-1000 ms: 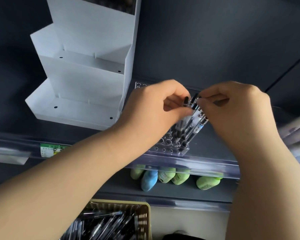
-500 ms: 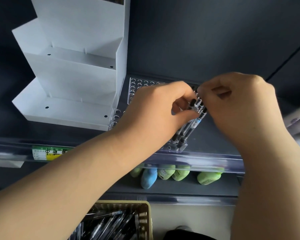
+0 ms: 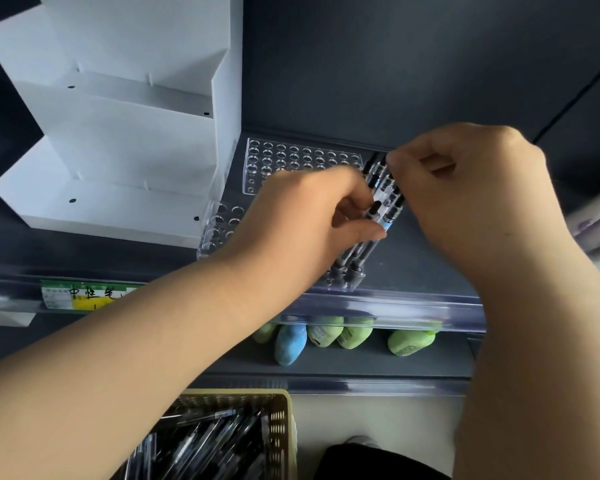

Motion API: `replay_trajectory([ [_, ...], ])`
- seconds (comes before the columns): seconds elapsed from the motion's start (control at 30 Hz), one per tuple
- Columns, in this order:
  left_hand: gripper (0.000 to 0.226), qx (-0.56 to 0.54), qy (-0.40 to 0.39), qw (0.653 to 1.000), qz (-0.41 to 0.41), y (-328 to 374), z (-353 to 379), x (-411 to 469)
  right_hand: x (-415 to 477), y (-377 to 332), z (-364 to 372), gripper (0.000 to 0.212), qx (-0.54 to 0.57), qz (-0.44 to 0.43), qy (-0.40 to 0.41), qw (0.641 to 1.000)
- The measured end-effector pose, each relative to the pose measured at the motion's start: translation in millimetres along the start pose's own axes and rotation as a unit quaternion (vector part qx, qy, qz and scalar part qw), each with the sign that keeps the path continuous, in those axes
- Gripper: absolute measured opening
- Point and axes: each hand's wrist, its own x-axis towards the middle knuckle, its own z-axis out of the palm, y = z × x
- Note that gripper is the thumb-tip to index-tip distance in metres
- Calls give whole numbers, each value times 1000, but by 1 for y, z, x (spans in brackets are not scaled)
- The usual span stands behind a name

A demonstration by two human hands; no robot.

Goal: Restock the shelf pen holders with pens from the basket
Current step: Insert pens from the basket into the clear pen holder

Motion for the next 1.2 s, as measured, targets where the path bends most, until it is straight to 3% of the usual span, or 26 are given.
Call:
replay_trajectory([
  [0.3,22,-2,-7,1000,-2,-3,9,-4,0,-2,1,16,1,-5,18,1000],
  [0.8,17,-10,-11,997,-77,-7,10,-4,-10,0,-4,13,1,-4,39,999],
  [1.03,30,118,-75,989,-53,-3,-21,-17,-23,-8,-9,14,-4,-31,63,998],
  [1.2,38,318,-114,941,-20,14,-70,-46,-56,-15,5,14,-27,-51,29,998],
])
